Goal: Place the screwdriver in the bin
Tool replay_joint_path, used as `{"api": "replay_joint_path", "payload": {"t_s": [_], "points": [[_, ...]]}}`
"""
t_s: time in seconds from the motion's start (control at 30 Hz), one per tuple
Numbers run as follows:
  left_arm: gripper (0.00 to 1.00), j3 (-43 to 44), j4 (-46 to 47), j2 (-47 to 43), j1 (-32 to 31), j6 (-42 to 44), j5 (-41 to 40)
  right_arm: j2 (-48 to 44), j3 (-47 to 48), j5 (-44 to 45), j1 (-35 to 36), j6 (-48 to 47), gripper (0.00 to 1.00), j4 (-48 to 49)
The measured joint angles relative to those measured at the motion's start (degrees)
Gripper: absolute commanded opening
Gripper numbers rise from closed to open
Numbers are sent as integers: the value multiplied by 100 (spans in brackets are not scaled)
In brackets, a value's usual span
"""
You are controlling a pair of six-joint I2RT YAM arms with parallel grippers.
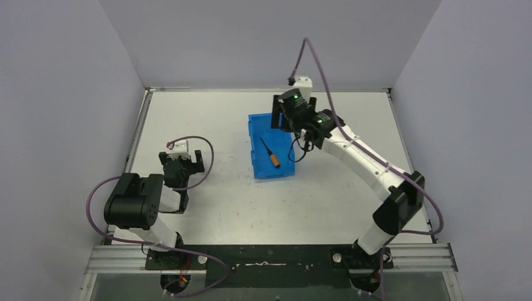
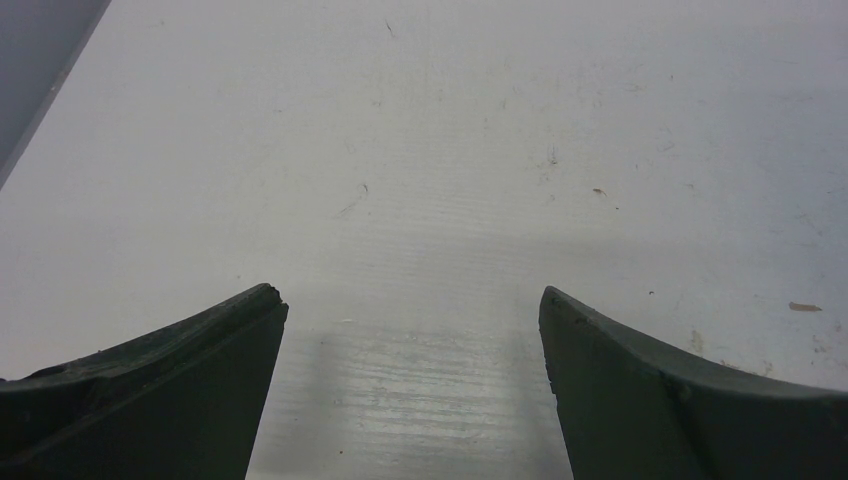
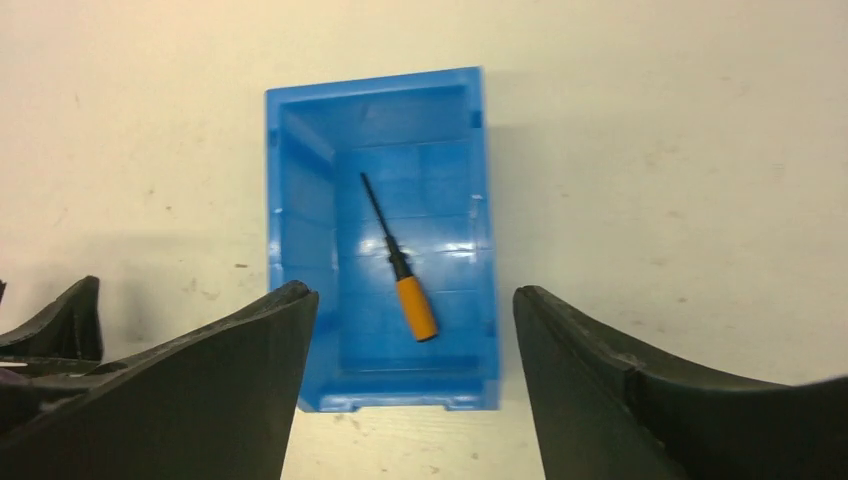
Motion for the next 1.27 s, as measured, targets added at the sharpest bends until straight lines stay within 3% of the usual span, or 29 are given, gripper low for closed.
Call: {"api": "replay_joint_path", "payload": {"t_s": [0.1,0.13,0.3,0.63,0.93,1.27], "points": [[97,0,0,0,0,0,0,-957,-802,-7,-411,13,99,247],[97,0,0,0,0,0,0,-1250,-1137,-20,-629,35,100,352],[97,0,0,0,0,0,2,-2326,-2986,-87,-1593,9,100,1008],[97,0,2,0,0,0,0,-4030,-6655,-629,-2671,-127,100,2837],[97,0,2,0,0,0,0,-4765,-7641,-815,-2671,-142,100,4030],[97,0,-4,0,0,0,0,-4819,-7674,-951,-2671,-109,100,4133]]}}
